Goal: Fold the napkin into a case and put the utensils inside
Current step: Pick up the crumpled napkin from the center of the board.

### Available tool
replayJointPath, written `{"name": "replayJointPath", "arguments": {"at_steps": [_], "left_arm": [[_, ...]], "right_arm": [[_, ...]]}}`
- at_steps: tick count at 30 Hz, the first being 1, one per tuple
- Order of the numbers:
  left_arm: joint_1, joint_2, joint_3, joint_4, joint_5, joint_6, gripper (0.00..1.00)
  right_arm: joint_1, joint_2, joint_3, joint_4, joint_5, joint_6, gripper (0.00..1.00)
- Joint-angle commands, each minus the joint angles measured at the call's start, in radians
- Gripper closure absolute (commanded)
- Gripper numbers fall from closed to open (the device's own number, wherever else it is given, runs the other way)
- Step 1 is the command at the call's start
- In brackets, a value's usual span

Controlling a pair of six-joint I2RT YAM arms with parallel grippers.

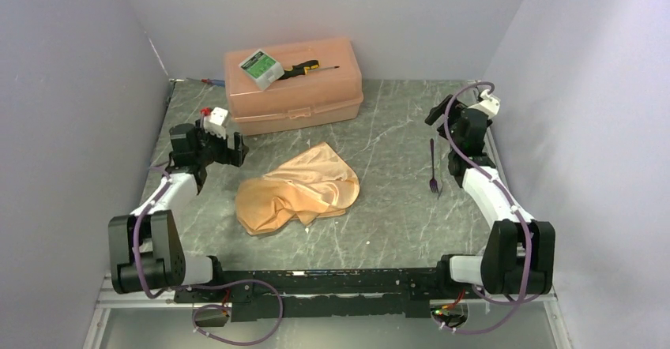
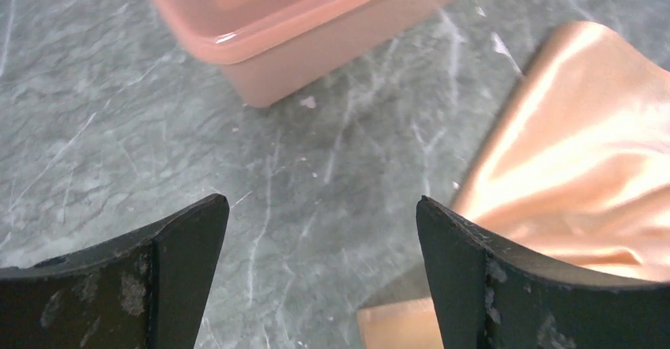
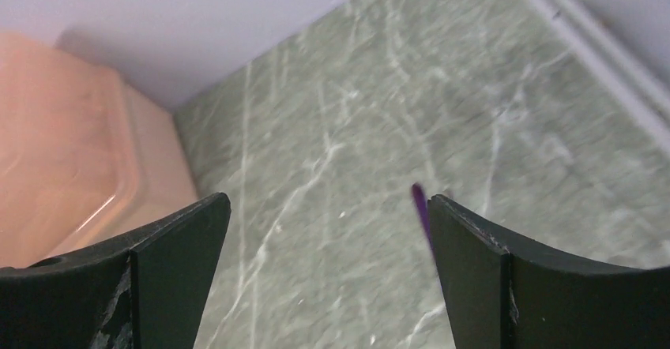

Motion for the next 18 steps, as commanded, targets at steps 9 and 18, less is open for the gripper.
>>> {"name": "replayJointPath", "arguments": {"at_steps": [9,18], "left_arm": [[0.0,-0.074,0.298,-0.887,0.324,0.358,0.06],[-0.051,0.01,0.309,-0.927,0.223,0.439,0.06]], "right_arm": [[0.485,-0.013,0.117,-0.461,0.04,-0.084,0.0],[0.673,0.103,0.093,-0.491,-0.002,-0.056,0.01]]}}
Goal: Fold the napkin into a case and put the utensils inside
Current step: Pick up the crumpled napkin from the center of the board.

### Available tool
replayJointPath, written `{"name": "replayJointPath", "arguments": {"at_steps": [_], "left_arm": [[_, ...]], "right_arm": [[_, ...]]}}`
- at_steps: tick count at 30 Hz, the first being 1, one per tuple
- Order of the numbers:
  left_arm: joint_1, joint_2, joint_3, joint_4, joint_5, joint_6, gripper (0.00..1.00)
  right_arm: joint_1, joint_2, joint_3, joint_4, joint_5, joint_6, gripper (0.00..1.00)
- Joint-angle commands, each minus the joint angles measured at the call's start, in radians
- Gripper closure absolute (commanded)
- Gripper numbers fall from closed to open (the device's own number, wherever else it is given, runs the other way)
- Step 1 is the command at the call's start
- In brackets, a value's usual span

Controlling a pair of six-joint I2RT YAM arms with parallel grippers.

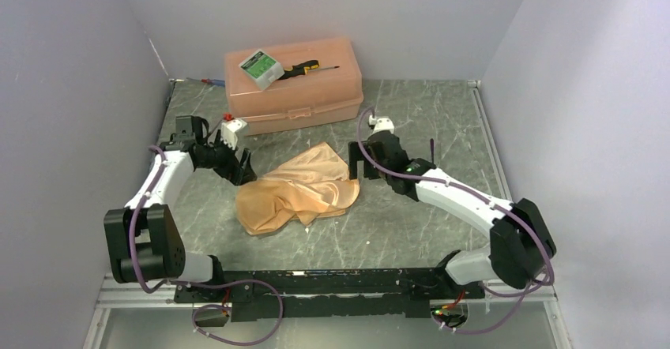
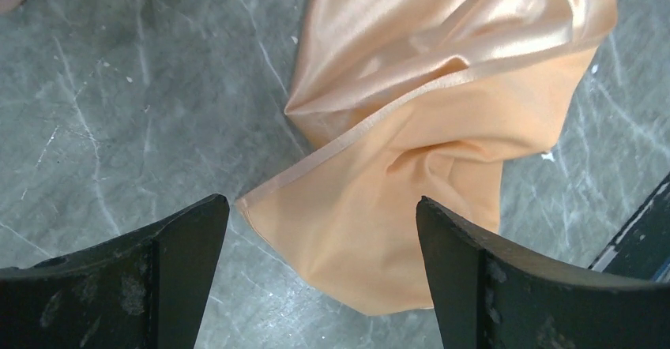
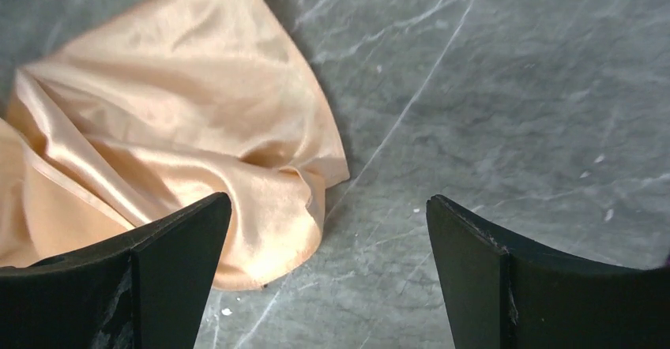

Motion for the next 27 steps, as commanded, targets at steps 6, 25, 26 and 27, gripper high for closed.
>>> {"name": "replayJointPath", "arguments": {"at_steps": [6,25,26,27], "left_arm": [[-0.156,0.037,-0.042,0.103,-0.223,0.015,0.06],[-0.206,0.158,-0.07,0.186,-0.338,0.039,0.25],[-0.206,0.162,-0.064,0.176,-0.323,0.034,0.27],[-0.206,0.166,-0.062,0.169,-0.303,0.029,0.3]], "right_arm": [[0.039,0.151,-0.003,-0.007,-0.052,0.009,0.09],[0.054,0.232,-0.019,0.088,-0.1,0.035,0.73],[0.053,0.226,-0.021,0.09,-0.097,0.036,0.76],[0.053,0.219,-0.024,0.091,-0.095,0.037,0.78]]}}
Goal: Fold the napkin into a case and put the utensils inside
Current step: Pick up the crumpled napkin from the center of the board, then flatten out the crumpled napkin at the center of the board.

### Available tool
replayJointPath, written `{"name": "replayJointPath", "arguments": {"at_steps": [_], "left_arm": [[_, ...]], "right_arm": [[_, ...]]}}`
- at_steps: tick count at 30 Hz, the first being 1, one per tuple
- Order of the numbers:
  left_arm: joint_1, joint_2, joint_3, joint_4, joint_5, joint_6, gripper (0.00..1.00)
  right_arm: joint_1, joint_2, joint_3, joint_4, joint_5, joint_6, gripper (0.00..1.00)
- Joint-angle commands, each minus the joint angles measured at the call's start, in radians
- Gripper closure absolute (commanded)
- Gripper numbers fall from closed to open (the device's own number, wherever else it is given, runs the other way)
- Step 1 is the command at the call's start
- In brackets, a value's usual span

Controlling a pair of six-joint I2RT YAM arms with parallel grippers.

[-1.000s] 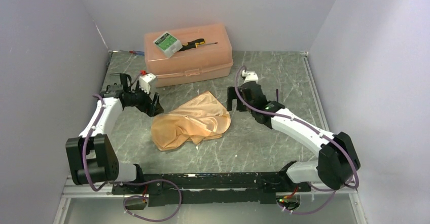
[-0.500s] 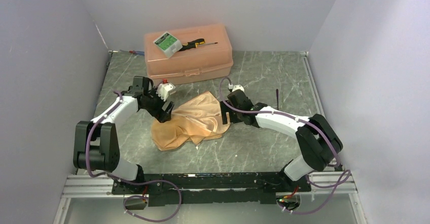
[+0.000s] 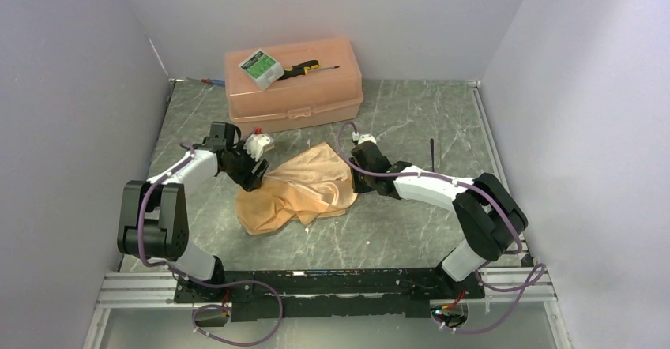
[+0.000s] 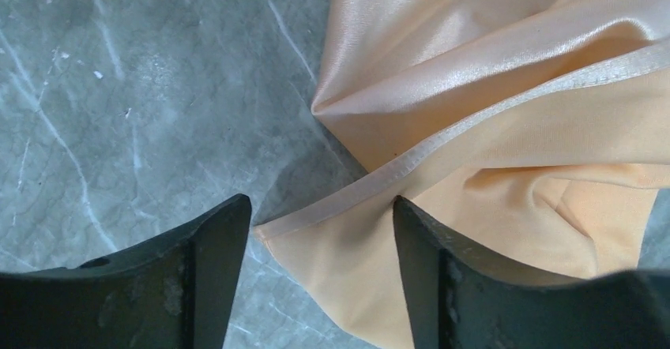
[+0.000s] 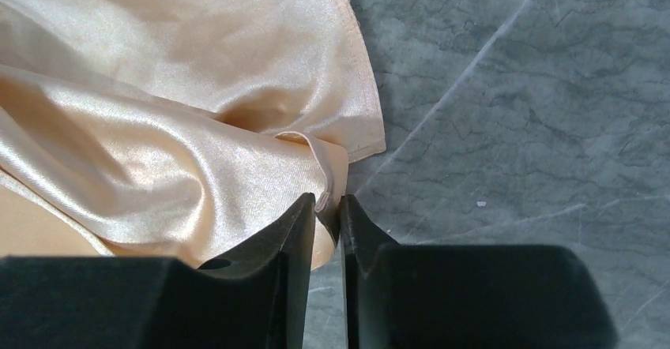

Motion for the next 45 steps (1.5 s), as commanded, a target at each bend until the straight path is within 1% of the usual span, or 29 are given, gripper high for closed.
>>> {"name": "replayJointPath", "arguments": {"at_steps": [1,2,7,9,10,14,17,21,24,28,34,38,42,44,45], "left_arm": [[-0.003,0.024,0.01,-0.008,0.065,-0.007,0.35],[-0.003,0.024,0.008,-0.011,0.081,-0.011,0.41],[-0.003,-0.014,0.019,-0.055,0.142,-0.047,0.82],[-0.003,-0.057,0.02,-0.068,0.155,-0.054,0.93],[-0.003,-0.077,0.024,-0.078,0.159,-0.059,0.97],[-0.004,-0.175,0.079,-0.136,0.178,-0.093,0.97],[-0.004,-0.261,0.139,-0.15,0.161,-0.128,0.97],[-0.006,-0.329,0.309,-0.24,0.11,-0.171,0.97],[-0.008,-0.396,0.411,-0.302,0.108,-0.172,0.97],[-0.016,-0.475,0.559,-0.397,0.117,-0.179,0.97],[-0.018,-0.554,0.782,-0.531,0.162,-0.167,0.97],[-0.019,-0.576,0.914,-0.608,0.198,-0.169,0.97],[-0.011,-0.581,1.017,-0.66,0.226,-0.187,0.97],[0.009,-0.582,1.028,-0.681,0.247,-0.19,0.97],[0.021,-0.587,1.011,-0.684,0.258,-0.185,0.97]], "right_arm": [[0.004,-0.035,-0.012,0.047,0.008,0.011,0.8],[0.004,-0.042,-0.015,0.048,0.011,0.013,0.83],[0.003,-0.085,-0.034,0.048,0.026,0.021,0.95],[0.003,-0.104,-0.036,0.042,0.037,0.022,0.99],[0.004,-0.113,-0.035,0.039,0.044,0.023,1.0],[0.003,-0.166,-0.017,0.004,0.083,0.026,1.0],[0.001,-0.252,0.031,-0.051,0.15,0.024,1.0],[-0.002,-0.37,0.164,-0.178,0.272,-0.001,1.0],[-0.002,-0.455,0.289,-0.283,0.346,-0.018,1.0],[-0.002,-0.568,0.433,-0.394,0.4,-0.035,1.0],[0.001,-0.682,0.634,-0.591,0.406,-0.022,1.0],[0.001,-0.75,0.733,-0.673,0.388,-0.016,1.0],[-0.001,-0.766,0.824,-0.744,0.358,-0.006,1.0],[-0.002,-0.767,0.842,-0.765,0.358,0.0,1.0],[-0.003,-0.765,0.841,-0.77,0.364,0.005,1.0]]}}
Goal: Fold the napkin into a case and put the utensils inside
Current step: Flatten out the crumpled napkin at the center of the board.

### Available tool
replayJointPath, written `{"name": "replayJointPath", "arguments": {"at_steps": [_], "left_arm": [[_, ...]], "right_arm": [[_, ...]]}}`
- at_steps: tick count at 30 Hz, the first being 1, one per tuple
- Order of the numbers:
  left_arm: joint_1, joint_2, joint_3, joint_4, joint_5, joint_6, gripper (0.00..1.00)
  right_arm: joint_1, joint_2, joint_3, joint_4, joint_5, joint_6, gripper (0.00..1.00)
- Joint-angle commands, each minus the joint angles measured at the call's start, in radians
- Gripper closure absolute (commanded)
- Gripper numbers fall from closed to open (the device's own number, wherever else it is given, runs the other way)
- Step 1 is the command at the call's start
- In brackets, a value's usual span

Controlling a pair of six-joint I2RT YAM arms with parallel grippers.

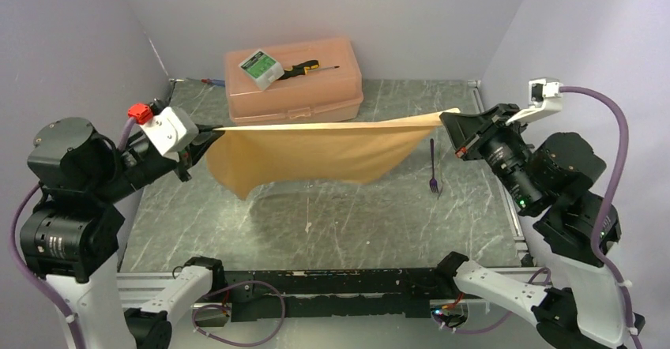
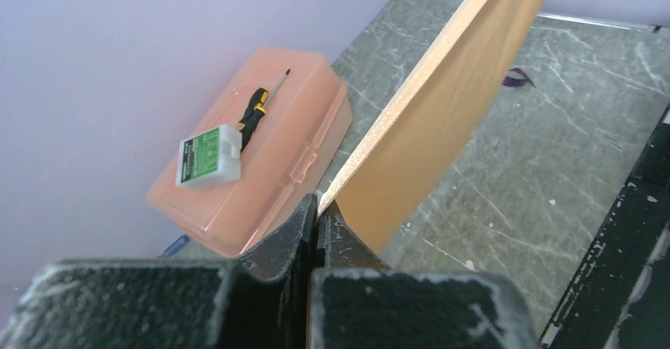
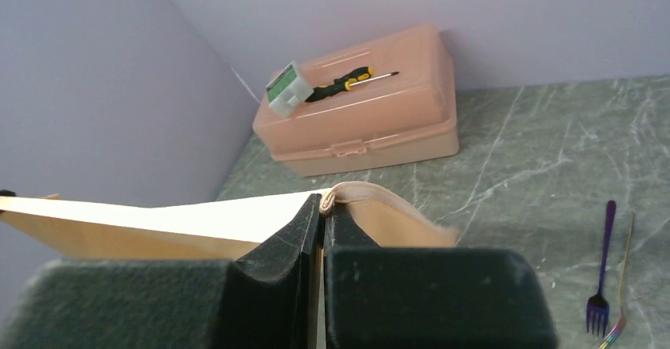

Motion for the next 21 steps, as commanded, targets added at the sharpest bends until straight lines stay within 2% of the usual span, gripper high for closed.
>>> {"name": "replayJointPath", "arguments": {"at_steps": [1,4,9,14,17,21], "left_arm": [[0.066,-0.015,-0.014,-0.065,-0.035,0.001,0.97],[0.092,-0.04,-0.134,-0.008,-0.052,0.029,0.97],[0.092,-0.035,-0.344,0.153,-0.159,0.074,0.97],[0.066,0.023,-0.558,0.384,-0.252,0.107,0.97],[-0.031,0.095,-0.646,0.539,-0.384,0.192,0.97],[-0.12,0.199,-0.707,0.7,-0.478,0.255,0.97]], "right_arm": [[-0.022,-0.022,0.047,-0.135,0.138,-0.018,1.0],[-0.022,0.017,0.028,-0.159,0.185,0.012,1.0],[-0.023,0.141,-0.071,-0.182,0.309,0.054,1.0],[-0.042,0.224,-0.241,-0.01,0.388,0.009,1.0],[-0.105,0.262,-0.336,0.135,0.361,-0.036,1.0],[-0.255,0.312,-0.425,0.281,0.216,-0.043,1.0]]}}
